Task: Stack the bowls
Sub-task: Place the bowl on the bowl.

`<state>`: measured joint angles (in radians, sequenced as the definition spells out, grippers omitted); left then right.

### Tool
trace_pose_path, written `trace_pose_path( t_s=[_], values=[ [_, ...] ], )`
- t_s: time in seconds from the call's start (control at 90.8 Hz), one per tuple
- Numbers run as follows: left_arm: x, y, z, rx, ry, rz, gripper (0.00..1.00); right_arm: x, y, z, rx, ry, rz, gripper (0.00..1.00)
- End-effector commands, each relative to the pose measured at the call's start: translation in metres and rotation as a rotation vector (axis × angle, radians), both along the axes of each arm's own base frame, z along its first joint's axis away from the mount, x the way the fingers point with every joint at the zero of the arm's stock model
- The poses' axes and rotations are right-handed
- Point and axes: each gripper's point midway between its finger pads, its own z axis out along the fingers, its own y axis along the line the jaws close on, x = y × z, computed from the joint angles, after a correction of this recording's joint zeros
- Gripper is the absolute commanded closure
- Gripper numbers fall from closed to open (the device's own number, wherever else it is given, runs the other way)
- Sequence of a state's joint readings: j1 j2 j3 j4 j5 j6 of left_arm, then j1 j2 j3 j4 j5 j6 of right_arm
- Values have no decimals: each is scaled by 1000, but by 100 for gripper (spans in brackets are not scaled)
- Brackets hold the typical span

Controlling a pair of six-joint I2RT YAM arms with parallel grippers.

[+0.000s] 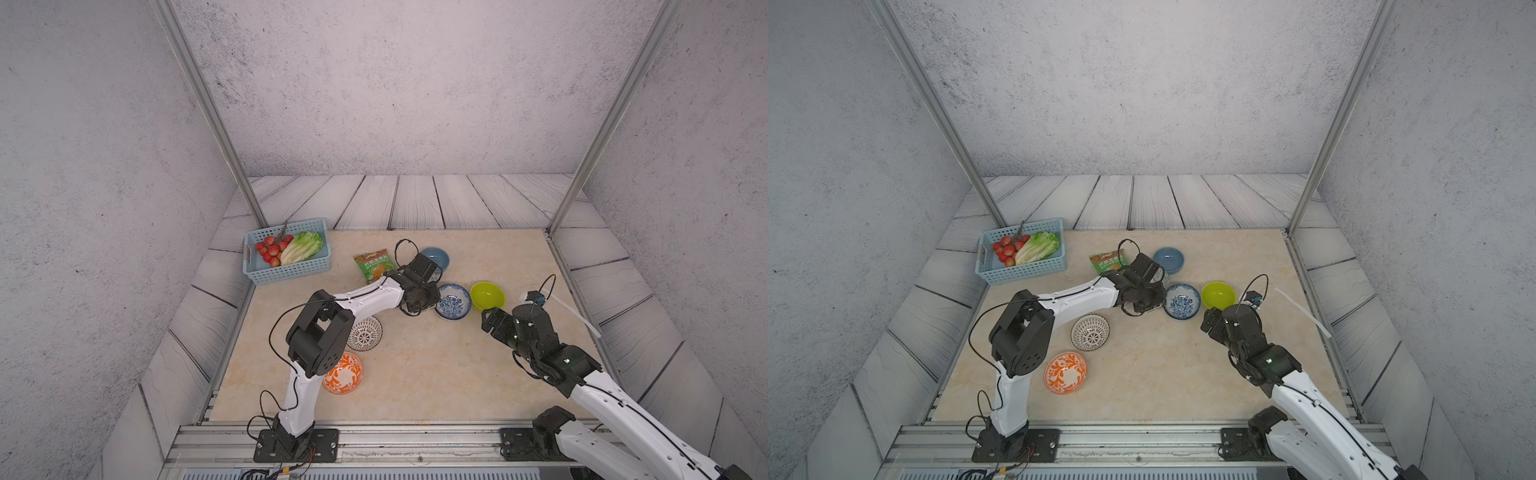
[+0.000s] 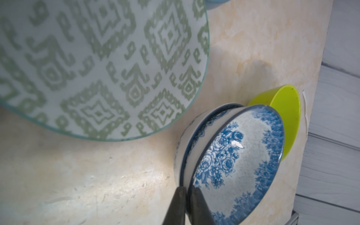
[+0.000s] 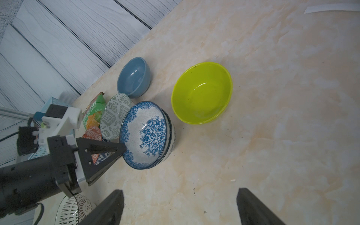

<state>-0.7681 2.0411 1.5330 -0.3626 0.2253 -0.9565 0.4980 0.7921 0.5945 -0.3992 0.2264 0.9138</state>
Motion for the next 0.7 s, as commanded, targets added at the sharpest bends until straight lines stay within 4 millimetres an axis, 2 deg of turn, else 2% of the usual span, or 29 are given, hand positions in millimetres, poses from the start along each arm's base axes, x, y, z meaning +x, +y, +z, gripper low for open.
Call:
trace_pose_path(
  t_s=[0.0, 0.099, 0.44, 0.55, 0.694],
  values=[
    [0, -6, 10, -11, -31, -17, 66, -1, -1, 1, 10, -7, -3, 8],
    [-1, -5, 16, -12, -43, -19, 56, -1, -1, 1, 11, -8, -4, 8],
    [-8, 14, 49, 16, -95, -11, 37, 0, 0, 3, 8, -4, 2, 8],
    [-13, 35, 67, 60, -127, -3, 32, 1, 3, 1, 2, 10, 15, 8],
    [-19, 88, 80, 134, -126, 56, 30, 4, 12, -1, 3, 32, 52, 8]
  ],
)
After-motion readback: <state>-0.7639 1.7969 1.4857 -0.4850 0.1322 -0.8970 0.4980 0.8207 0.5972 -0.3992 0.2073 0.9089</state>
